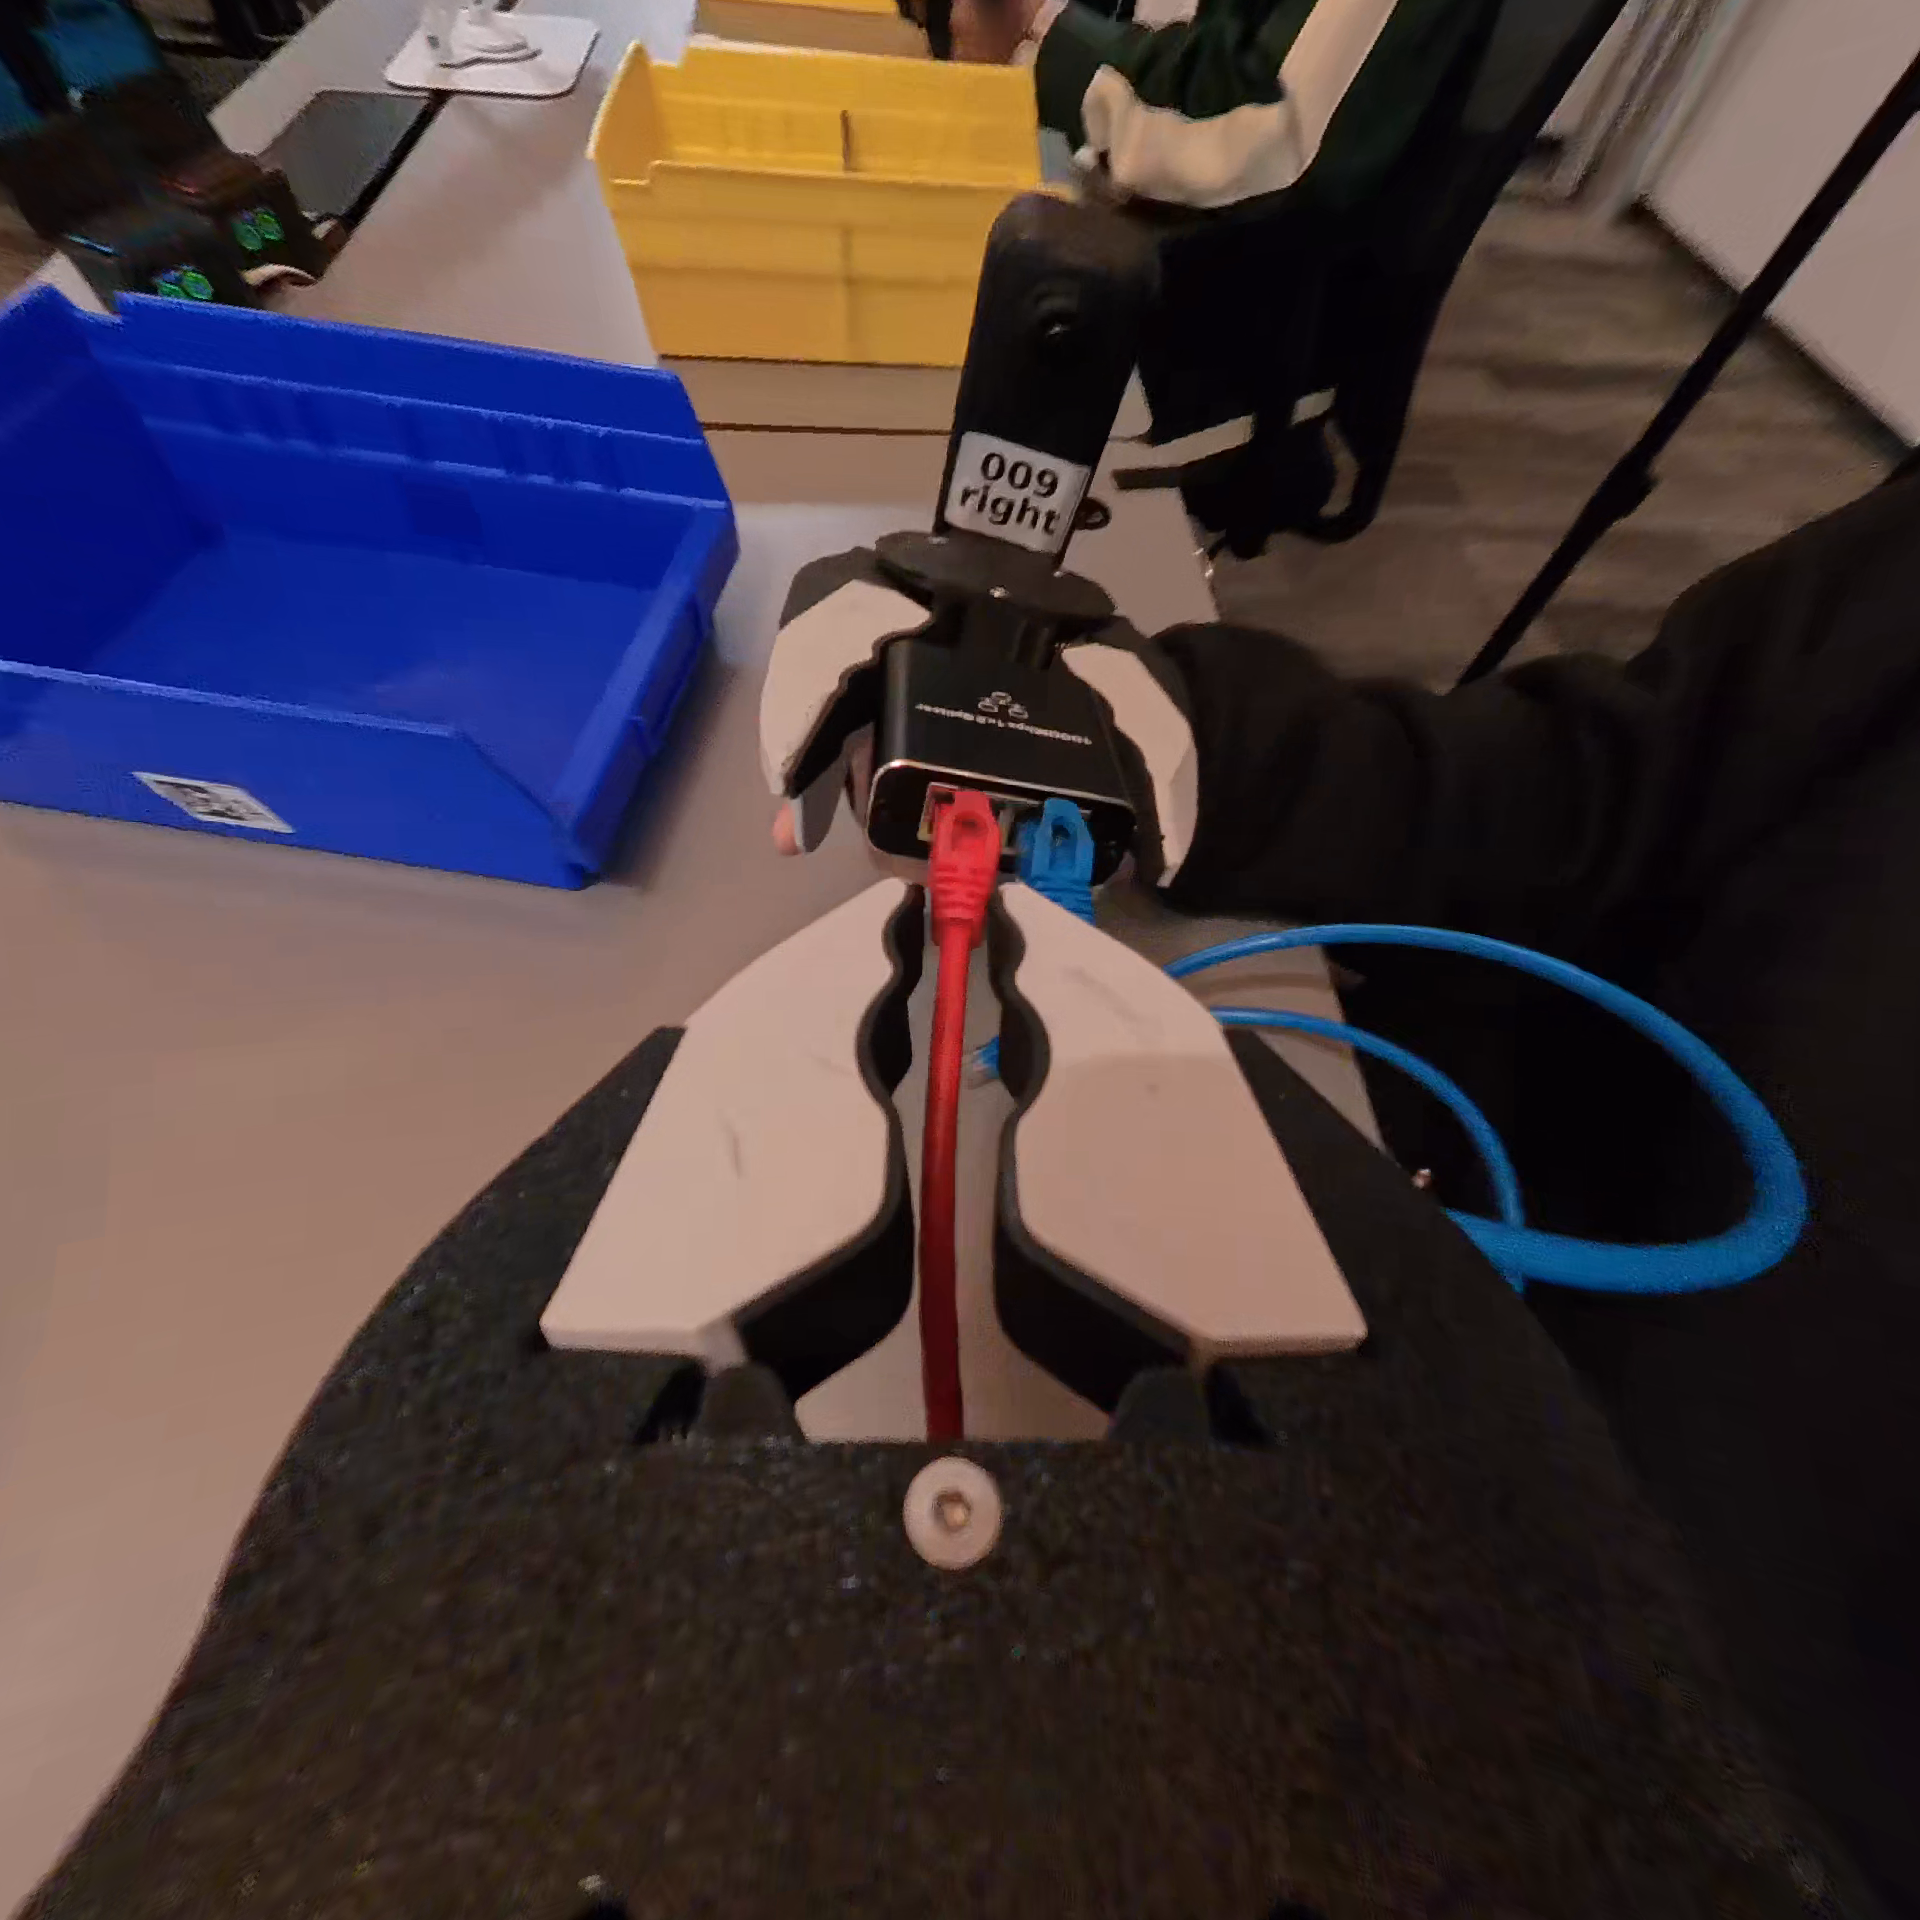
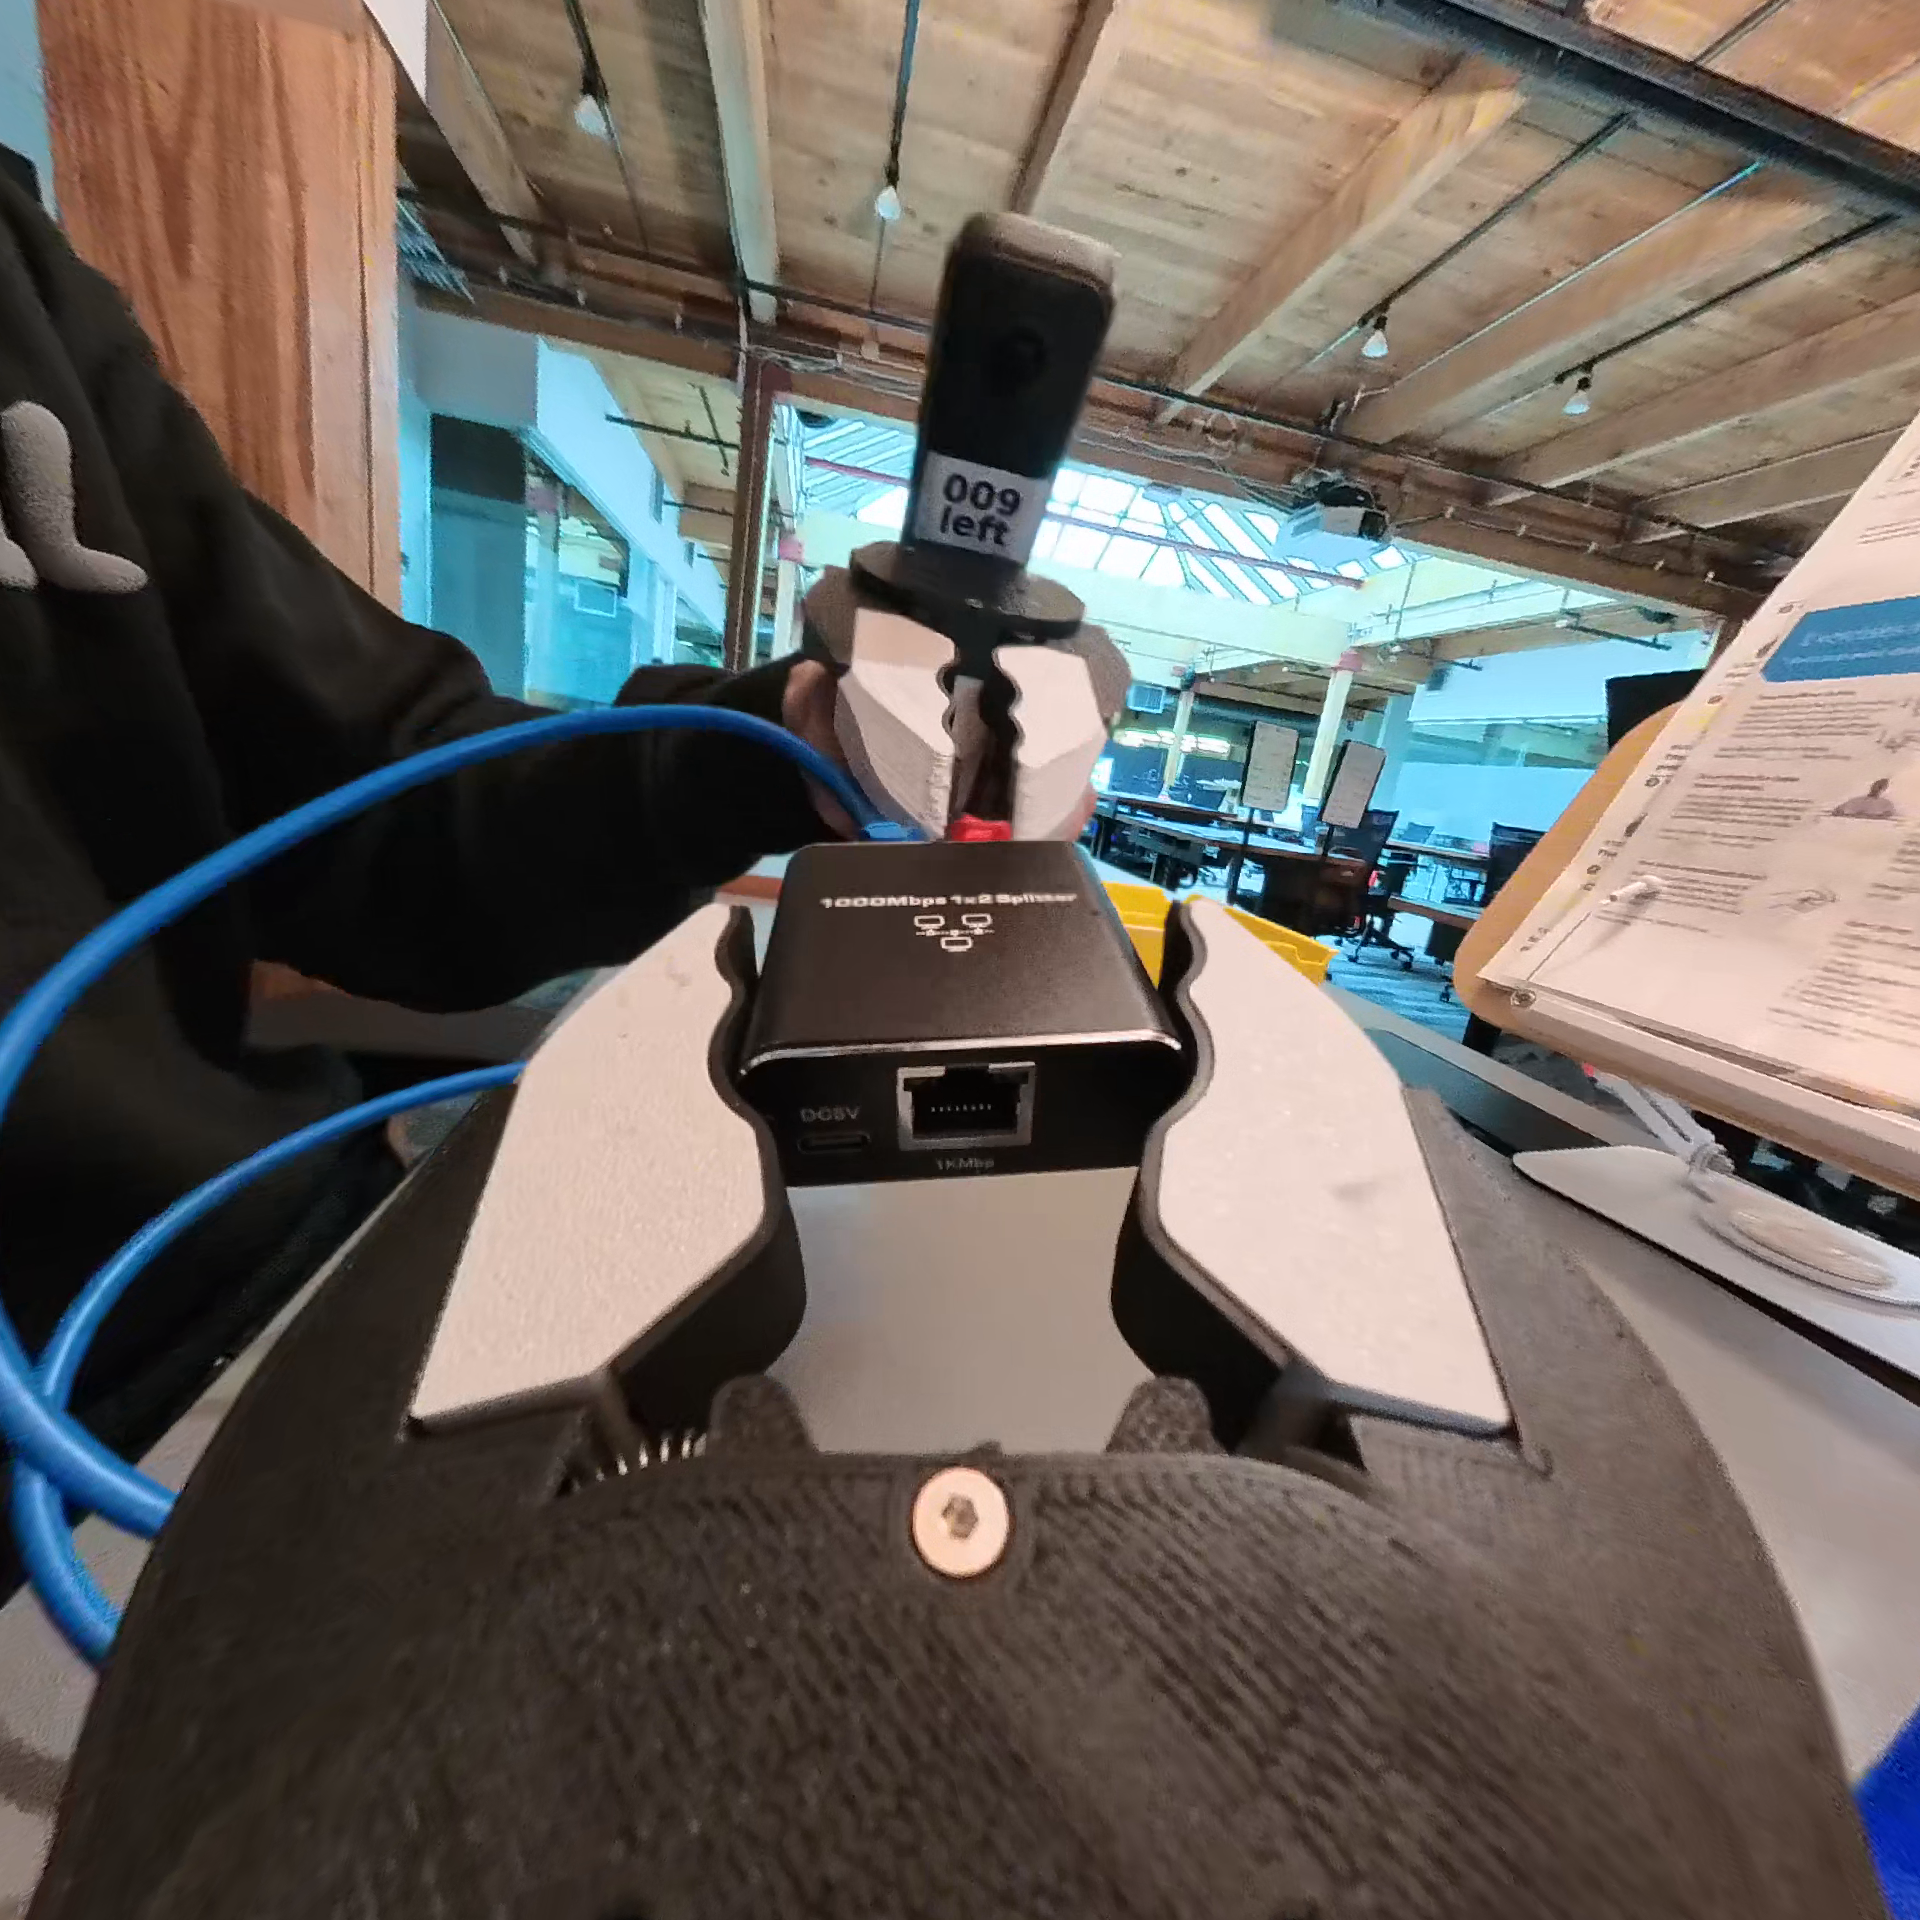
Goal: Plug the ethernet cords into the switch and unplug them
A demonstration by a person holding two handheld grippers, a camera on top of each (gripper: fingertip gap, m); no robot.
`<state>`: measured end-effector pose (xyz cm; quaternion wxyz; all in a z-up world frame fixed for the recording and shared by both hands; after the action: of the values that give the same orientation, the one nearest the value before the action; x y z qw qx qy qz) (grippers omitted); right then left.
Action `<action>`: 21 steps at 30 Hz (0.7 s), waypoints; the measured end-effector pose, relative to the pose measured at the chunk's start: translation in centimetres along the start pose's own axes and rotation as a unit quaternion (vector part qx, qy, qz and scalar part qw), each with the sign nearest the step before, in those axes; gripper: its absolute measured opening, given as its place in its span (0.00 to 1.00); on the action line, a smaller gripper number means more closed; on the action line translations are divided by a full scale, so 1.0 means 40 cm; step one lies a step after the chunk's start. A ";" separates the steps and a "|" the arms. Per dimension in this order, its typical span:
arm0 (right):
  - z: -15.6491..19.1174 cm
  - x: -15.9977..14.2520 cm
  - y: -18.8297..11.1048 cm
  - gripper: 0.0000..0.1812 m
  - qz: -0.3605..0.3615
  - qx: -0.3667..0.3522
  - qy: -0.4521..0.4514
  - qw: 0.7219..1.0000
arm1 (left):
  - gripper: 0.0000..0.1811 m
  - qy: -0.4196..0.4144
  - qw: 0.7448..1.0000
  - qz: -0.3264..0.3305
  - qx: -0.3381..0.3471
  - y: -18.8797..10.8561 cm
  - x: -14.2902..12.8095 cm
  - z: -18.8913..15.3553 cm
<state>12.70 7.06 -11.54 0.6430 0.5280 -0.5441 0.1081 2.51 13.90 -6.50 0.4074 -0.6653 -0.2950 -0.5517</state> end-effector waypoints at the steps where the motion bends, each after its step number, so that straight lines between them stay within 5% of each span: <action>1: -0.003 -0.001 -0.002 0.41 0.004 -0.004 -0.001 1.000 | 0.05 0.014 1.000 0.002 0.008 -0.002 -0.002 -0.002; 21: -0.001 -0.019 0.011 0.41 0.011 0.004 0.024 1.000 | 0.02 0.027 0.999 -0.025 0.031 -0.042 -0.038 0.001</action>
<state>12.11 7.60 -11.91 0.6522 0.5223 -0.5338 0.1300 0.78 14.85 -7.64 0.4218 -0.6297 -0.3169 -0.5703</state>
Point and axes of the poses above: each gripper's, where its closed fingertips meet, y out along the fingers, x out of its top, z = x × y across the jaws, the point moved 6 cm from there along -y, back along the fingers, and after that the axes turned 15 degrees about -z, right-handed, at the moved point
